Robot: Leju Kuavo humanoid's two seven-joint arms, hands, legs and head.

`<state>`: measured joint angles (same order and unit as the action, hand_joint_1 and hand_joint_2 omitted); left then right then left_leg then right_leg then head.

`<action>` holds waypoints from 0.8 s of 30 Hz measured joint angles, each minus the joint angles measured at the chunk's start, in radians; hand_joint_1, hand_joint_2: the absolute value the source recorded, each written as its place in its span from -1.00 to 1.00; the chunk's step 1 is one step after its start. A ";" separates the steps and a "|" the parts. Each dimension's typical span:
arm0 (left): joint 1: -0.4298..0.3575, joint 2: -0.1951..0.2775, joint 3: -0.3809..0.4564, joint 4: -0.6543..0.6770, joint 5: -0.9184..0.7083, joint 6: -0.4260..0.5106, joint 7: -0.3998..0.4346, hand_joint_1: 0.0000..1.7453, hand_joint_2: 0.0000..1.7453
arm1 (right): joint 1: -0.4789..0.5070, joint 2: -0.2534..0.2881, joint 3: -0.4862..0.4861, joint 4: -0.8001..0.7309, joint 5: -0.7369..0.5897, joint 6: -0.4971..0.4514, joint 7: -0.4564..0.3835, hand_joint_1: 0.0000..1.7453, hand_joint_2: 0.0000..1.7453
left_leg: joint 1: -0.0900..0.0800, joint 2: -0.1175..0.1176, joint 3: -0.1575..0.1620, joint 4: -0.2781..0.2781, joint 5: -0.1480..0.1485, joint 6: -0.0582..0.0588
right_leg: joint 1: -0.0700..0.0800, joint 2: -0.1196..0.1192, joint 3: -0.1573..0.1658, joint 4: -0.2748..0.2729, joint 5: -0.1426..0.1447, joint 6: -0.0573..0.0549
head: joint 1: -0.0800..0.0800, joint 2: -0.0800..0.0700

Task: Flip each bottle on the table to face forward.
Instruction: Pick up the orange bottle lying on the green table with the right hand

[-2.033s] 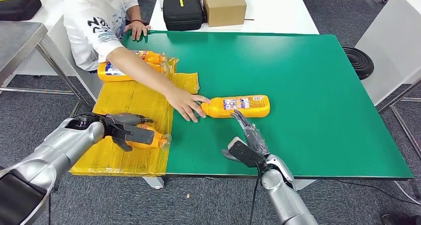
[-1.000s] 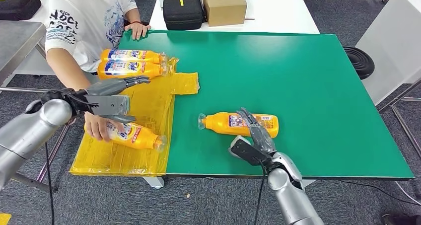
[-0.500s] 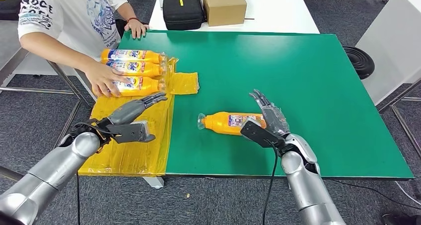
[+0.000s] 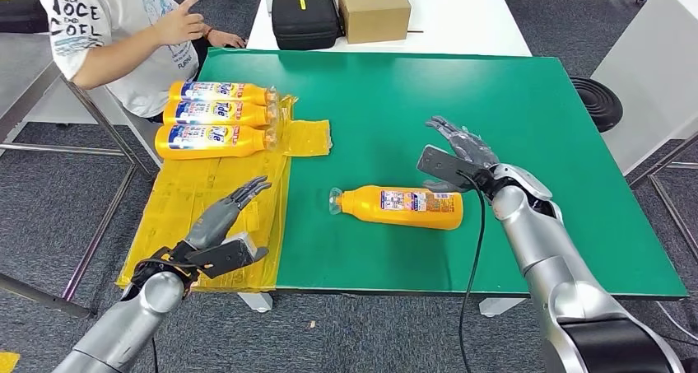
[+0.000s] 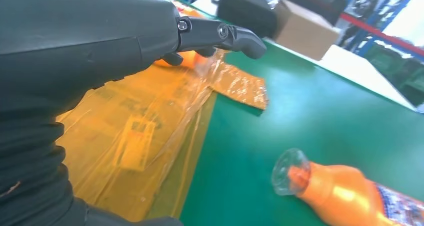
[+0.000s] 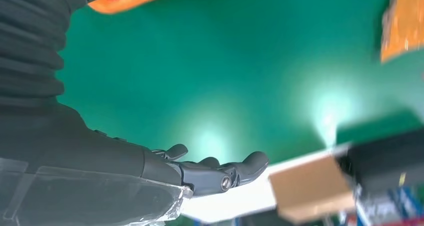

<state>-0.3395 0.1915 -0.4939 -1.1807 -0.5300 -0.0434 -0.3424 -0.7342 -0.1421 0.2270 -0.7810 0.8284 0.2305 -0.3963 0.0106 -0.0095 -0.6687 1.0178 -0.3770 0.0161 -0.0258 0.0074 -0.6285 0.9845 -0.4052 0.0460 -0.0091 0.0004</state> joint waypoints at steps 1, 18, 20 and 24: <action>0.007 -0.004 0.009 0.000 -0.007 0.000 0.002 -1.00 1.00 | -0.017 -0.004 0.015 0.030 -0.002 0.014 -0.005 -1.00 1.00 | 0.000 0.000 0.000 0.000 0.000 0.000 | 0.001 0.000 0.000 0.000 0.000 0.000 | 0.000 0.000; 0.008 -0.053 0.053 0.056 -0.037 -0.010 -0.001 -1.00 1.00 | -0.130 -0.028 0.142 0.281 -0.054 0.066 0.008 -1.00 1.00 | 0.001 0.000 0.000 0.000 0.000 0.000 | 0.001 0.000 0.000 0.000 0.000 0.000 | 0.000 0.000; 0.005 -0.057 0.056 0.063 -0.038 -0.009 -0.002 -1.00 1.00 | -0.132 -0.027 0.148 0.288 -0.065 0.074 -0.010 -1.00 1.00 | 0.001 0.000 0.000 0.000 0.000 0.000 | 0.001 0.000 0.000 0.000 0.000 0.000 | 0.000 0.000; 0.005 -0.060 0.059 0.066 -0.039 -0.007 -0.004 -1.00 1.00 | -0.132 -0.020 0.156 0.295 -0.083 0.093 -0.029 -1.00 1.00 | 0.001 0.000 0.000 0.000 0.000 0.000 | 0.001 0.000 0.000 0.000 0.000 0.000 | 0.000 0.000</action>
<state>-0.3350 0.1320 -0.4354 -1.1142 -0.5686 -0.0507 -0.3467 -0.8667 -0.1616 0.3828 -0.4864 0.7456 0.3230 -0.4248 0.0115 -0.0094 -0.6691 1.0178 -0.3769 0.0160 -0.0243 0.0071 -0.6286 0.9847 -0.4053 0.0459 -0.0091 0.0004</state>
